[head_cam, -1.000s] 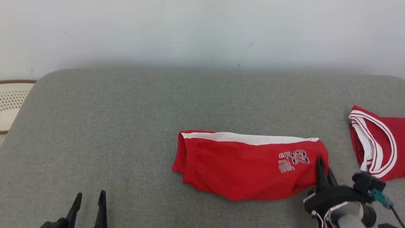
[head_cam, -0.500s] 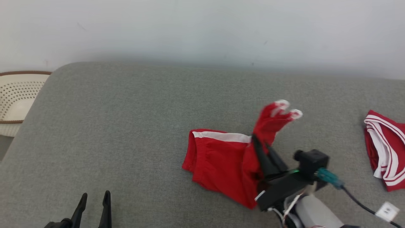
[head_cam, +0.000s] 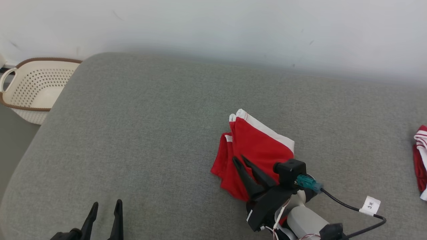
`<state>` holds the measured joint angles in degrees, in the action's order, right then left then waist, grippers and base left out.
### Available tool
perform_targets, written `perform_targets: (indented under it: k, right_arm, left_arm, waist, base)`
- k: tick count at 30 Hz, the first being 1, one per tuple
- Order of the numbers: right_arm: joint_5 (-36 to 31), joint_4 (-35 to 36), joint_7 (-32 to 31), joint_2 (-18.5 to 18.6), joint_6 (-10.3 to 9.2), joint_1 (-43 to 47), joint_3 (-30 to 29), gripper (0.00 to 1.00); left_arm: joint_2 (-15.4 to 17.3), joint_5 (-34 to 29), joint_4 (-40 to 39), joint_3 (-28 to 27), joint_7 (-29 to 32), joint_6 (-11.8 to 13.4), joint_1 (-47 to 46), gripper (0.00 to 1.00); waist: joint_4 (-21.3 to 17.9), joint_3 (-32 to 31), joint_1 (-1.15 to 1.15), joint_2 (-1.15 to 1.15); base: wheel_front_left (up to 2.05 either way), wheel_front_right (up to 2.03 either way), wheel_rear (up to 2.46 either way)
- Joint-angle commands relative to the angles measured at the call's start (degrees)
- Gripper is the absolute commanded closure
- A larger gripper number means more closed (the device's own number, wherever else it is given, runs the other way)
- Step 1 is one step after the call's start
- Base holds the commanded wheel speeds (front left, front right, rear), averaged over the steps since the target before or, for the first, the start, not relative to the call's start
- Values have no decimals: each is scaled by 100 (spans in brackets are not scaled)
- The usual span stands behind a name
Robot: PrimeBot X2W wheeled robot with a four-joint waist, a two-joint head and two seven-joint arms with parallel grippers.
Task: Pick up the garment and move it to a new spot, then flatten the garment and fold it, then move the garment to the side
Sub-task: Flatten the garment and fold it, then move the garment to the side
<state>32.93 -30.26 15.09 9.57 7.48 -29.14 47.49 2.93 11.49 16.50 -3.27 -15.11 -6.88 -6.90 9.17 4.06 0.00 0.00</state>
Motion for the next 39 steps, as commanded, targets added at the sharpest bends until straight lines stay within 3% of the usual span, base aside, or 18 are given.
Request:
perform_targets:
  k: [1,2,8,12,17,24,39]
  right_arm:
    - [81,-74,3,-51,2,-71,5,23]
    - [102,-138,2,-93,2,-95,11,0]
    - [322,505,2,-239,2,-161,-256,0]
    - [378,737,0,-207,2,113,-971,0]
    - [333,237,1,-140,2,400,-1715,0]
    - [248,-608,1,-170,2,621,-2157,0]
    - [238,-1547,-3,-368,2,395,-2186,0]
  left_arm:
    - [-1,33,0,17,-3,27,6,0]
    - [-1,44,3,41,-3,33,-6,0]
    - [-1,64,-47,8,-3,68,60,0]
    - [-3,51,-72,-35,-3,76,105,0]
    - [0,106,-79,27,-3,76,32,0]
    - [0,120,-113,112,-3,79,-39,0]
    - [-2,147,-105,212,-3,122,-103,0]
  waist:
    - [115,49,0,0]
    - [149,54,0,0]
    - [157,51,0,0]
    - [71,12,0,0]
    - [-13,38,0,0]
    - [-17,134,0,0]
    - [285,278,0,0]
  base:
    - [0,0,0]
    - [0,0,0]
    - [0,0,0]
    - [0,0,0]
    - [0,0,0]
    - [0,0,0]
    - [0,0,0]
